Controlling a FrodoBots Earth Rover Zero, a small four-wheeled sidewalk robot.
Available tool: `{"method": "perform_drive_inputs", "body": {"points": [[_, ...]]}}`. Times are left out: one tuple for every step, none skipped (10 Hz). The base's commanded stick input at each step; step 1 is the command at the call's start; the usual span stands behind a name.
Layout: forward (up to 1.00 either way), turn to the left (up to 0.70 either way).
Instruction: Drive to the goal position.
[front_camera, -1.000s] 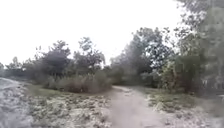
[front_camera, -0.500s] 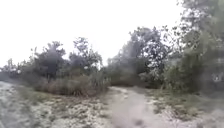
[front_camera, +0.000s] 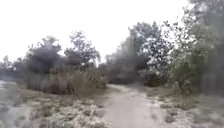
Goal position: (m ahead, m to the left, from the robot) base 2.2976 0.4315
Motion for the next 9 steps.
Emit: {"method": "perform_drive_inputs", "body": {"points": [[0.85, 0.0], [0.85, 0.0], [0.85, 0.0], [0.85, 0.0], [0.85, 0.0], [0.85, 0.0], [0.85, 0.0], [0.85, 0.0], [0.85, 0.0]]}}
